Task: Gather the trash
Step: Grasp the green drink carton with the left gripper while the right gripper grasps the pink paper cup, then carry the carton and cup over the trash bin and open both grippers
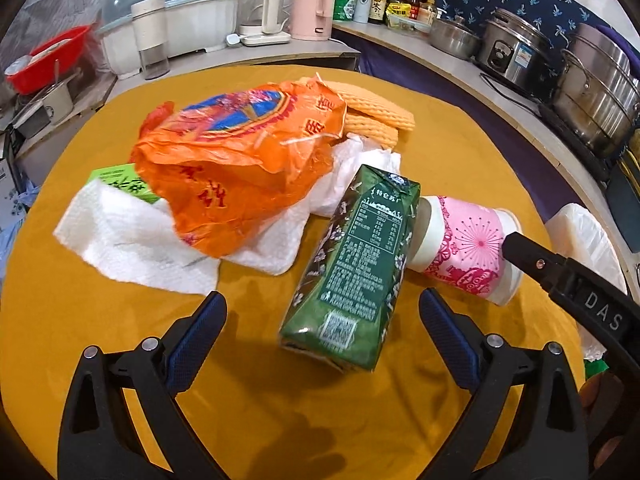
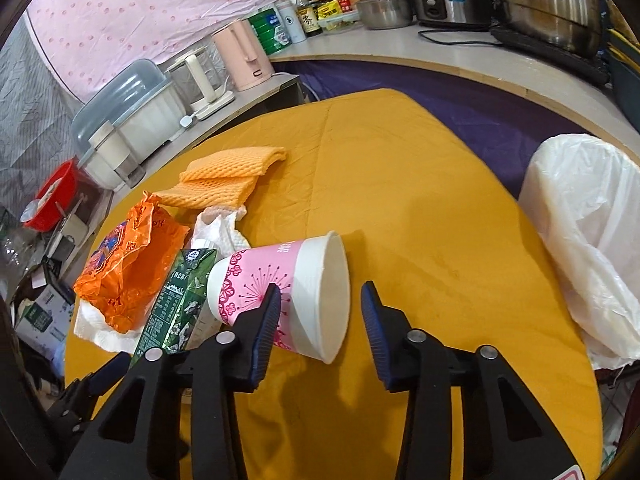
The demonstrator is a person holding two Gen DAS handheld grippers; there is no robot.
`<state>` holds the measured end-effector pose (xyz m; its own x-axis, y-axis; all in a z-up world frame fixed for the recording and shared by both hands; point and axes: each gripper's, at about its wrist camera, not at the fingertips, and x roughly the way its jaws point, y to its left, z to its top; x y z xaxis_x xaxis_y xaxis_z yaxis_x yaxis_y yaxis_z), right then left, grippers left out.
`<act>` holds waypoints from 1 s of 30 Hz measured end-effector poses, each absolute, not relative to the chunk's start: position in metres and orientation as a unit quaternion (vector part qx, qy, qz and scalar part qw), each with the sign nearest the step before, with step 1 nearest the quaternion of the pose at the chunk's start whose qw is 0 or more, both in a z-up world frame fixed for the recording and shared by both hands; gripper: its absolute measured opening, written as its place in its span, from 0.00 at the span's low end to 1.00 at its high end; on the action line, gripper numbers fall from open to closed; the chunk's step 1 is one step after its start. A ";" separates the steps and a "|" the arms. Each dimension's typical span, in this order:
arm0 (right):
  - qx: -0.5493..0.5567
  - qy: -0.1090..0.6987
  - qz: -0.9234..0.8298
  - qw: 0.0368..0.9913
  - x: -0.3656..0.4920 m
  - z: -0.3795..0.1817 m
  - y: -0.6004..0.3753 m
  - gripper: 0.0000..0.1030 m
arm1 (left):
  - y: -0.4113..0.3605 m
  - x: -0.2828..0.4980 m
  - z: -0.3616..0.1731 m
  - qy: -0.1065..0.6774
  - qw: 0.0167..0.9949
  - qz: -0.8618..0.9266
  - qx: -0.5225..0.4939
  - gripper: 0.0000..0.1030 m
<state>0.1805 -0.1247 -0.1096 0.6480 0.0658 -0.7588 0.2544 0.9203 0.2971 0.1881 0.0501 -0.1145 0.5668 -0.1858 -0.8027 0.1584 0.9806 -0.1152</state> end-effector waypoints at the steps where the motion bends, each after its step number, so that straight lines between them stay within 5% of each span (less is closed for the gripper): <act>1: 0.194 0.417 -0.050 0.886 0.182 -0.111 -0.124 0.35 | 0.049 0.190 -0.116 0.456 0.884 -0.100 -0.016 0.89; 4: 0.198 0.418 -0.036 0.886 0.186 -0.114 -0.122 0.30 | 0.047 0.193 -0.120 0.459 0.882 -0.107 -0.016 0.81; 9: 0.198 0.416 -0.019 0.887 0.186 -0.112 -0.116 0.22 | 0.044 0.195 -0.123 0.473 0.872 -0.123 -0.018 0.54; 19: 0.201 0.390 -0.006 0.899 0.158 -0.086 -0.116 0.04 | 0.037 0.174 -0.101 0.460 0.876 -0.141 -0.014 0.45; 30: 0.188 0.342 -0.069 0.918 0.096 -0.041 -0.151 0.04 | 0.001 0.133 -0.051 0.430 0.885 -0.181 0.018 0.44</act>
<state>0.0958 -0.1512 -0.0414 0.7569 0.0019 -0.6535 0.2553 0.9197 0.2983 0.1333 0.0010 -0.0509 0.5654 -0.3045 -0.7665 0.3356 0.9339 -0.1234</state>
